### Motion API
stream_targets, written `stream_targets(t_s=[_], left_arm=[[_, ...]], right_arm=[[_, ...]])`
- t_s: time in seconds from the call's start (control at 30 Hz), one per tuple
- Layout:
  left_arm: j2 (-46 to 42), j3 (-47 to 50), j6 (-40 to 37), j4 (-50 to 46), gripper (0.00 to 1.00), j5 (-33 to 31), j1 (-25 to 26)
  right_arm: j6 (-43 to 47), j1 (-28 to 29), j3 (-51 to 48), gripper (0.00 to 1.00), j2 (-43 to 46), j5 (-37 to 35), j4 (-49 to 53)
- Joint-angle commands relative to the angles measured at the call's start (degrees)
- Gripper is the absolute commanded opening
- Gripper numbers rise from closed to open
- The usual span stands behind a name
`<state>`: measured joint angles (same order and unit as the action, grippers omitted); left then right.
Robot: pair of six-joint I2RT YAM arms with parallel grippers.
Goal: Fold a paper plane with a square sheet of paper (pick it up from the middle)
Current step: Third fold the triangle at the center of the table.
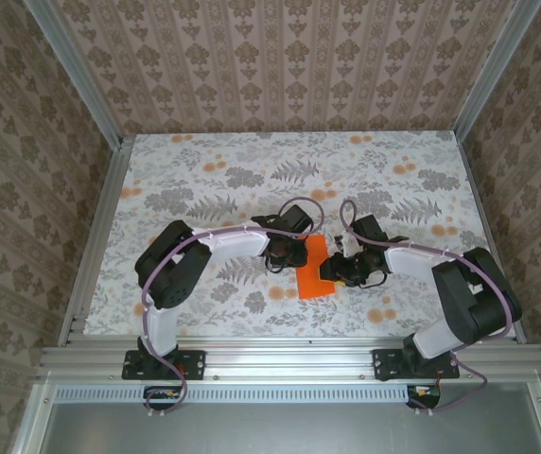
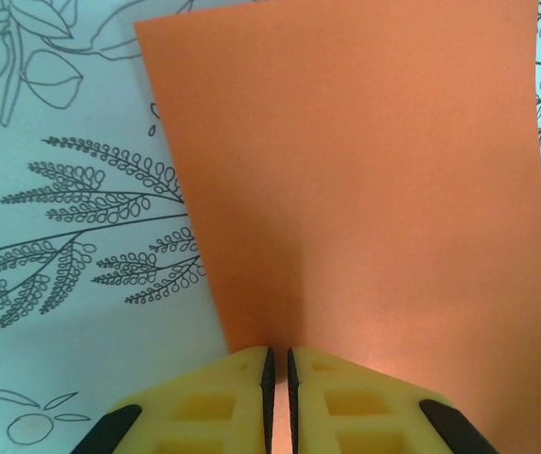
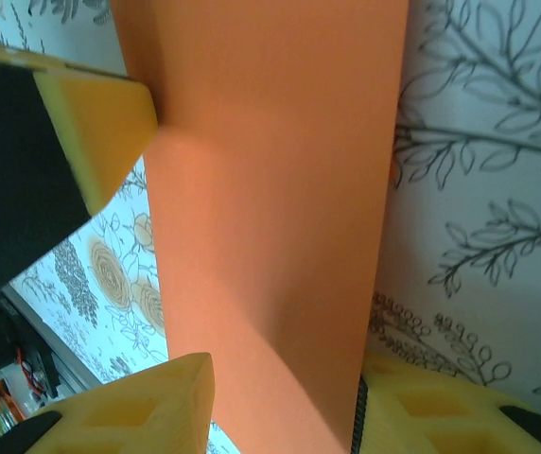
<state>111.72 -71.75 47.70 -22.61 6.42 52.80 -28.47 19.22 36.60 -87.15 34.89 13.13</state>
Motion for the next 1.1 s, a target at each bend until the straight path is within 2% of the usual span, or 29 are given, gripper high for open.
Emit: stream_targets(t_s=[0.0,0.2,0.37,0.57,0.7,0.8,0.83,1.07], left_arm=[[2.13,-1.62,-1.98,-3.45,0.16,0.86,-0.13],[2.85,-2.89,-3.05,-4.62,0.16,0.97,0.09],[3.06,-3.75,-3.81,-5.02,0.16,1.02,0.29],[2.41,-4.62,-5.31,-6.07,0.17,0.8,0.43],[1.0,-4.56,-5.97,-6.39,0.2,0.18,0.54],[-0.83,-4.54,-6.53,-6.48,0.26,-0.72,0.95],[-1.79,-4.46,-6.95,-6.55,0.3,-1.48,1.25],[-10.96,1.18,-9.35,-4.06,0.5,-9.03,5.64]], right_arm=[[1.56,-1.14,2.4,0.42,-1.72,-0.7,1.88],[3.19,-2.87,4.5,0.4,-4.4,1.32,2.38],[3.68,-3.17,4.54,0.27,-4.97,3.03,2.23],[3.1,-3.4,3.54,0.19,-4.17,2.35,2.39],[2.15,-3.32,2.65,0.1,-3.9,2.72,1.57],[0.87,-3.4,1.91,0.06,-3.88,3.32,0.43],[0.5,-3.39,1.73,0.04,-3.81,3.42,0.11],[-1.74,-3.35,1.72,0.04,-3.6,3.63,-0.91]])
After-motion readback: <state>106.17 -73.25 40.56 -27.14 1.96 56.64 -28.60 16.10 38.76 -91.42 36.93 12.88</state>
